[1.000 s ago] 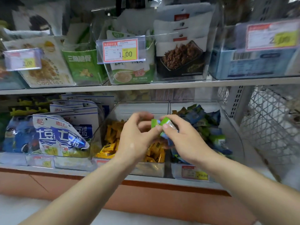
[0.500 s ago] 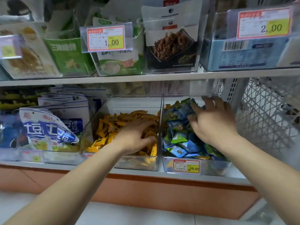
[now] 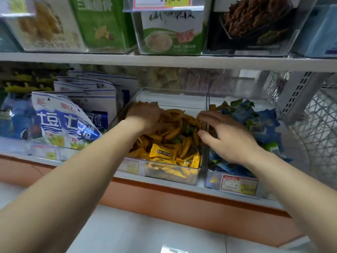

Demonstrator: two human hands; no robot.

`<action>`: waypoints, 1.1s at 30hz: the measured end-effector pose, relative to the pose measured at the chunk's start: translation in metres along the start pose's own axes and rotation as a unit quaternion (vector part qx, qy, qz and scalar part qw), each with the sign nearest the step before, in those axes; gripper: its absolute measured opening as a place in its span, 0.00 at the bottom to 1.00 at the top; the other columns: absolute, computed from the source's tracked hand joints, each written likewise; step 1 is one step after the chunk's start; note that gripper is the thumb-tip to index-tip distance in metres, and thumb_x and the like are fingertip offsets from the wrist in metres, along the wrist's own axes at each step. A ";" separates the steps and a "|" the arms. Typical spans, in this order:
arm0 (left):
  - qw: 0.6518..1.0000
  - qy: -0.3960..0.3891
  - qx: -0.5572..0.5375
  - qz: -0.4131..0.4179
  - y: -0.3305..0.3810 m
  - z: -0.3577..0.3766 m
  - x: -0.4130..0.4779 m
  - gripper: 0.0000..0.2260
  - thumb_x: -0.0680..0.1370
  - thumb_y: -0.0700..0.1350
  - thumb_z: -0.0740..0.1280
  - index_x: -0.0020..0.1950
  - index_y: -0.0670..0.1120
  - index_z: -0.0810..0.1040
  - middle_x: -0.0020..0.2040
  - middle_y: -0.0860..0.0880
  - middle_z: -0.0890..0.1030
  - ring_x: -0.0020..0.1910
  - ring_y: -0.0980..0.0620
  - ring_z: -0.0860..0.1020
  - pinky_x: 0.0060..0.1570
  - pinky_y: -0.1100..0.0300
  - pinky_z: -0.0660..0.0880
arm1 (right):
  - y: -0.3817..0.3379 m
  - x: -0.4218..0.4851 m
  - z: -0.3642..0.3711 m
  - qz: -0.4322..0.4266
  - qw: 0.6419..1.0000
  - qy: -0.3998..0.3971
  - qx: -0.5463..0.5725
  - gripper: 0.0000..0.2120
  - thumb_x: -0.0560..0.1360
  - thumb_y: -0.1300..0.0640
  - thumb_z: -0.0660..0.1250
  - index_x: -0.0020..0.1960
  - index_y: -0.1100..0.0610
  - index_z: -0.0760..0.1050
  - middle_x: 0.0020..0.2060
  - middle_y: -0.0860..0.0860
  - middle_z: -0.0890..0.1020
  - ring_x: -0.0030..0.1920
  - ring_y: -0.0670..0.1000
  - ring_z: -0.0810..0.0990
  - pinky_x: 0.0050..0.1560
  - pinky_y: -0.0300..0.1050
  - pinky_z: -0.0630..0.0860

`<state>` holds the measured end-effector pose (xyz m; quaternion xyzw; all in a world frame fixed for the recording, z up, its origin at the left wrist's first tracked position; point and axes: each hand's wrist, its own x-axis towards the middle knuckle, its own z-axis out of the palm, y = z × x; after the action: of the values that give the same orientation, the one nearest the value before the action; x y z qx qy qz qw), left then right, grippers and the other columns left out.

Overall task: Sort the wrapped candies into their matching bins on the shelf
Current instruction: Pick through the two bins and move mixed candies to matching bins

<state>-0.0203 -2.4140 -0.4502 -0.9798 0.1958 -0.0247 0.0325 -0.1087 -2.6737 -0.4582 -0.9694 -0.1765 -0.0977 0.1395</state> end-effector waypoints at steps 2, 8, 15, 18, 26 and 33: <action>0.999 -0.011 0.032 -0.035 -0.005 -0.003 0.000 0.24 0.75 0.73 0.57 0.68 0.67 0.73 0.67 0.48 0.73 0.62 0.43 0.74 0.58 0.50 0.73 | 0.001 -0.001 0.002 0.000 1.000 -0.008 0.013 0.35 0.74 0.29 0.45 0.76 0.44 0.63 0.77 0.42 0.62 0.74 0.50 0.62 0.72 0.50 0.64; 0.993 0.070 -0.021 0.092 0.045 0.006 -0.003 0.25 0.77 0.65 0.59 0.73 0.59 0.69 0.75 0.52 0.69 0.73 0.47 0.66 0.73 0.45 0.60 | 0.002 -0.004 0.007 -0.008 1.000 0.009 0.014 0.30 0.80 0.36 0.50 0.77 0.48 0.62 0.77 0.45 0.61 0.75 0.52 0.61 0.73 0.50 0.62; 0.995 -0.033 0.030 0.086 0.009 0.016 0.001 0.17 0.81 0.63 0.55 0.65 0.63 0.77 0.73 0.59 0.71 0.68 0.49 0.72 0.61 0.51 0.72 | 0.001 -0.003 0.008 -0.007 1.000 0.002 0.028 0.32 0.78 0.34 0.47 0.77 0.47 0.61 0.78 0.44 0.60 0.75 0.52 0.61 0.73 0.53 0.63; 0.999 0.012 0.015 0.038 -0.003 0.007 0.004 0.15 0.78 0.62 0.64 0.60 0.59 0.80 0.65 0.54 0.78 0.62 0.49 0.75 0.55 0.52 0.75 | 0.001 -0.004 0.008 -0.005 0.999 -0.002 0.033 0.32 0.78 0.33 0.46 0.77 0.46 0.60 0.78 0.44 0.59 0.75 0.53 0.61 0.73 0.54 0.62; 0.990 -0.019 -0.100 0.097 0.042 0.016 0.009 0.14 0.79 0.47 0.65 0.63 0.60 0.78 0.63 0.54 0.79 0.60 0.49 0.76 0.51 0.59 0.72 | 0.001 -0.006 0.007 -0.001 0.999 -0.011 0.038 0.30 0.79 0.34 0.48 0.78 0.46 0.60 0.78 0.43 0.58 0.75 0.53 0.61 0.73 0.53 0.62; 0.985 -0.063 -0.148 0.057 0.042 0.022 0.002 0.17 0.76 0.57 0.70 0.64 0.57 0.79 0.59 0.56 0.80 0.58 0.52 0.77 0.51 0.58 0.75 | 0.001 -0.006 0.007 -0.003 0.999 -0.018 0.040 0.30 0.79 0.34 0.48 0.77 0.47 0.60 0.78 0.44 0.58 0.75 0.53 0.61 0.73 0.54 0.63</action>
<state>-0.0332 -2.4521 -0.4754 -0.9605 0.2507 0.0683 -0.0995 -0.1128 -2.6740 -0.4662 -0.9642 -0.1856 -0.0737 0.1745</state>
